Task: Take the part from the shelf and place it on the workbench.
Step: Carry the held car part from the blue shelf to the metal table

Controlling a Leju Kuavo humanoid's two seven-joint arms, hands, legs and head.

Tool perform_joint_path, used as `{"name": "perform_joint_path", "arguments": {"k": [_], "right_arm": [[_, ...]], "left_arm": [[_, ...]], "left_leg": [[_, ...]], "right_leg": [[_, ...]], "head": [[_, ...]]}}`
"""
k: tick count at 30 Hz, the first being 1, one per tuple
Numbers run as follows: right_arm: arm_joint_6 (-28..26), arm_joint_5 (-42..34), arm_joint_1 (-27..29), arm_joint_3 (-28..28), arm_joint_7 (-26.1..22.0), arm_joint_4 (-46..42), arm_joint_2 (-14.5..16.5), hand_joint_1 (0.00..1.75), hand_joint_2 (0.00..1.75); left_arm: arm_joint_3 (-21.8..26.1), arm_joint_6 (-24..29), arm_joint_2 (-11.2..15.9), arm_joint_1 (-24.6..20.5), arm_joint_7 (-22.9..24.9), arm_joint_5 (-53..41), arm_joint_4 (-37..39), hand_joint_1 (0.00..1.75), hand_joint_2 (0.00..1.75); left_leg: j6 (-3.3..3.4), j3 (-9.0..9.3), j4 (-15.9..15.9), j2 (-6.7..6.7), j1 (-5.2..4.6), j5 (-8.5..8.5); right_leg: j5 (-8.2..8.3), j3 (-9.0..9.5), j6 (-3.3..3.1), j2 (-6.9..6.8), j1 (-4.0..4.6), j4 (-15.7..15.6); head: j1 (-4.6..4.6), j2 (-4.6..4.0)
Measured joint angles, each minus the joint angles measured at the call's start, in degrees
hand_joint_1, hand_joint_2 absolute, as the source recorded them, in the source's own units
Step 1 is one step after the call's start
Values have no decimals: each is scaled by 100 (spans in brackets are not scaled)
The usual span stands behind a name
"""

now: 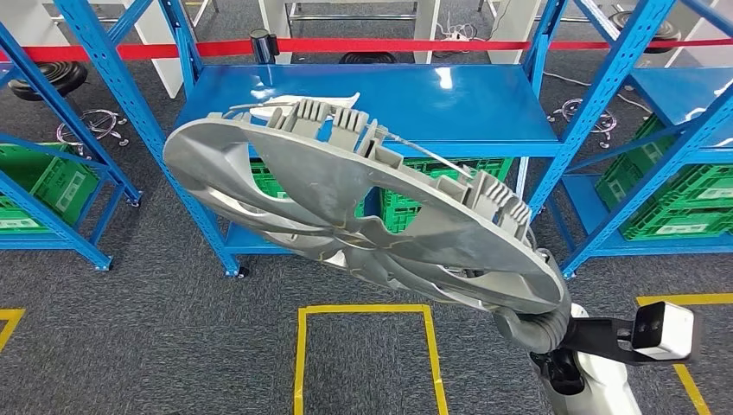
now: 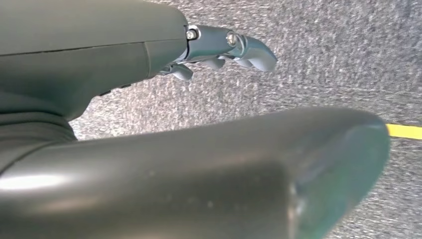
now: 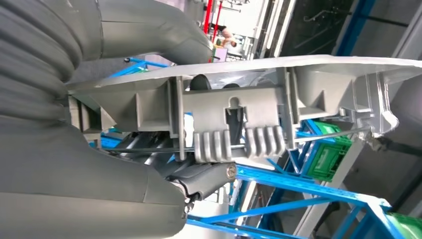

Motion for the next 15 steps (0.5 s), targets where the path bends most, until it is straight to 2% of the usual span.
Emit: {"name": "perform_joint_path", "arguments": {"k": [3,5,10,15], "right_arm": [[-15,20,0,1,15,0,9,175,175],[-21,41,14,1,43,-6,14,175,175],[-22,68,43,1,110,-32,21,175,175],[-22,68,47,-3,128,-84,21,175,175]], "left_arm": [[26,27,25,2,7,17,-2,0,0],[41,25,35,2,10,12,-3,0,0],[68,-3,59,5,10,6,-5,0,0],[74,-17,56,-1,10,4,-5,0,0]], "left_leg": [[27,-13,-19,14,1,31],[-20,-14,-40,14,7,92],[-35,-25,-55,5,5,152],[-8,-36,-68,11,0,157]], "right_leg": [[17,-17,20,6,2,-47],[45,-36,-4,4,8,-39],[72,-59,-16,-3,7,-20],[55,-68,18,-3,-6,5]], "head": [[-8,0],[-15,0],[-21,0],[-21,0]]}}
